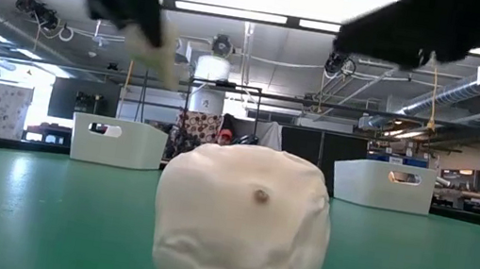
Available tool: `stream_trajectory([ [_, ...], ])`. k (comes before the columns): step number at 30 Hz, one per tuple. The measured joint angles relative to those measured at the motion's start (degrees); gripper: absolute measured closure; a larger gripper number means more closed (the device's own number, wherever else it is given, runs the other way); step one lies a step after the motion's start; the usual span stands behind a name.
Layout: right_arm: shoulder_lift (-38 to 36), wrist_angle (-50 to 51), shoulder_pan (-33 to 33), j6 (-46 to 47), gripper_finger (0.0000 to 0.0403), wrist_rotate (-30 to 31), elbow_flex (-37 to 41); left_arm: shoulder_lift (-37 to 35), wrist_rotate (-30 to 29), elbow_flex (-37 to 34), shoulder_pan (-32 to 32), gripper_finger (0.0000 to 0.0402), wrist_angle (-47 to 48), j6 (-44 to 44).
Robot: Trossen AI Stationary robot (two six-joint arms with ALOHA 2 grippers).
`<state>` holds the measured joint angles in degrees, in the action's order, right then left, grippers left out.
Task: Sort produce into baskets
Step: Put the middle right big garlic into the gray bin, then put the top left big garlic into the gray bin
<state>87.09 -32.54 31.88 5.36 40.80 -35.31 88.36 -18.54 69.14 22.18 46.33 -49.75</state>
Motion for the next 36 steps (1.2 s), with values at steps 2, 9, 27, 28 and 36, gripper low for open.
stream_trajectory([
  [2,0.91,1.15,-1.70,3.91,0.0229,-2.46,0.02,-0.79,1.06,0.00,1.24,0.0237,5.35,-4.00],
  [9,4.17,5.47,-4.69,10.12,0.0230,-6.23,0.13,-3.95,6.50,2.18,6.62,0.0236,20.40,-16.30],
  [27,14.02,-5.46,-7.39,5.61,0.0231,-16.51,-0.02,-4.62,21.30,2.37,24.88,0.0197,32.00,-36.40],
  [28,13.80,-5.51,-7.39,4.91,0.0230,-16.49,-0.02,-4.62,21.48,2.02,25.26,0.0191,32.30,-37.57],
  [36,13.90,-5.36,-9.44,5.38,0.0227,-16.46,-1.62,-4.60,22.05,-0.69,26.96,0.0139,32.87,-42.21],
])
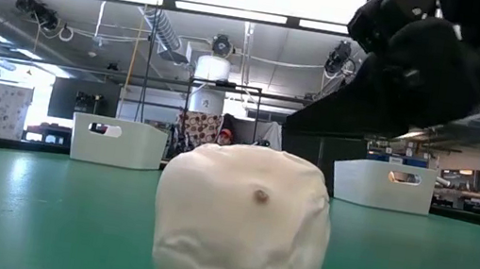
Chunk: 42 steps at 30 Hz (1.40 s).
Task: Sort produce into baskets
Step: Put the top left big garlic into the gray bin
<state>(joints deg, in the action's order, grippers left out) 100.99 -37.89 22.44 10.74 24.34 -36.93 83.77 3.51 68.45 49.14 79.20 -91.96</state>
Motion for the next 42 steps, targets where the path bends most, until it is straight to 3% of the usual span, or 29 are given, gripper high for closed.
stream_trajectory([
  [9,0.02,-0.20,-5.23,-0.31,0.0227,-2.67,-1.95,-0.16,-7.29,-0.50,-4.17,0.0123,11.34,-2.70],
  [14,0.02,-0.18,-7.04,-0.35,0.0227,-5.97,-2.31,-1.93,-10.22,-2.18,-11.21,0.0132,10.20,5.57],
  [26,0.02,0.06,-7.85,-2.64,0.0227,-7.80,-2.30,-2.43,-7.76,-14.01,-33.74,0.0133,6.00,37.51],
  [34,0.02,1.04,-7.85,-3.43,0.0227,-9.06,-2.30,-2.45,-6.38,-22.14,-45.12,0.0133,1.43,47.77],
  [42,0.02,-0.19,-9.07,-4.94,0.0227,-9.83,-2.30,-1.88,-6.82,-22.34,-50.85,0.0133,1.33,53.08],
])
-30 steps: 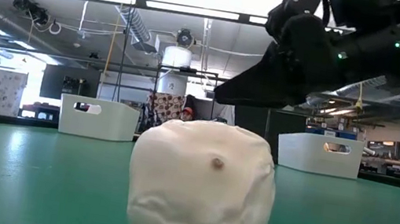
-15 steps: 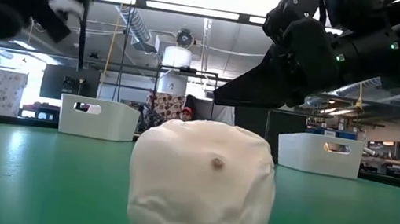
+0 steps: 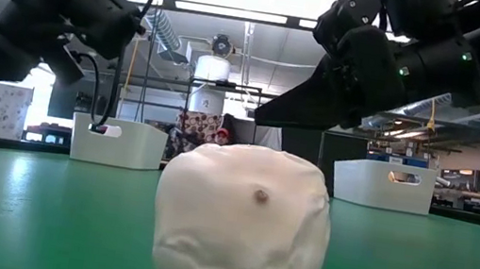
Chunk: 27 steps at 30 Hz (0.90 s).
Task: Sort produce into baskets
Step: Put the top left big garlic into the gray bin
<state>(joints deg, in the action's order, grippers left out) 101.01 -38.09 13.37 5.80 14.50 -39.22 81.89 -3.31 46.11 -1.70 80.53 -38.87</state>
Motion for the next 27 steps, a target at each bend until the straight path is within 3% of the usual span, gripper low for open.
stream_trajectory([
  [7,0.00,-1.49,-2.04,-0.05,0.0227,-3.80,-0.02,1.55,1.17,0.02,-3.85,0.0133,0.92,3.98],
  [16,0.00,-3.04,-4.24,-1.48,0.0227,-7.87,-0.17,15.77,2.91,0.15,-5.28,0.0133,4.23,13.17],
  [27,0.00,-2.99,-5.34,-3.45,0.0227,-9.93,-0.17,18.75,7.43,0.62,-5.33,0.0133,-6.29,16.65],
])
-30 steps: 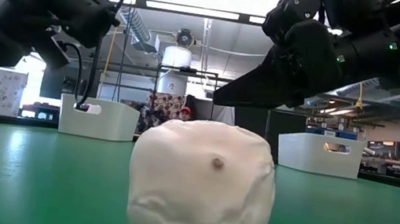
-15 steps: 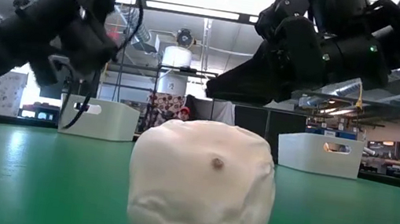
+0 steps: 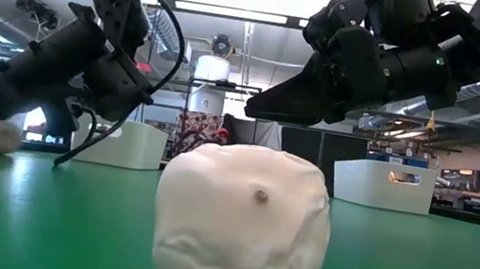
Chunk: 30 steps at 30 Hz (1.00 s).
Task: Sort produce into baskets
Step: Put the top left big garlic into the gray bin
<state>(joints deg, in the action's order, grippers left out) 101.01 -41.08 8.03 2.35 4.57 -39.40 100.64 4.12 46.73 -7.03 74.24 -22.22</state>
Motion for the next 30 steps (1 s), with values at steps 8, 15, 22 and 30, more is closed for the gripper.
stream_trajectory([
  [8,0.00,0.26,-0.02,-0.63,0.0227,-1.26,0.00,0.00,0.01,-0.02,-0.08,0.0153,-5.53,1.20],
  [15,0.00,0.38,0.00,-0.64,0.0227,-1.39,0.00,0.00,1.52,5.42,0.84,0.0172,0.49,0.91],
  [22,0.00,2.04,0.00,-0.63,0.0227,-1.39,-0.04,0.00,7.47,9.51,2.53,0.0172,13.24,3.84],
  [30,0.00,5.77,0.02,-0.62,0.0227,-1.63,-0.04,0.00,9.31,4.21,6.50,0.0172,8.28,0.72],
])
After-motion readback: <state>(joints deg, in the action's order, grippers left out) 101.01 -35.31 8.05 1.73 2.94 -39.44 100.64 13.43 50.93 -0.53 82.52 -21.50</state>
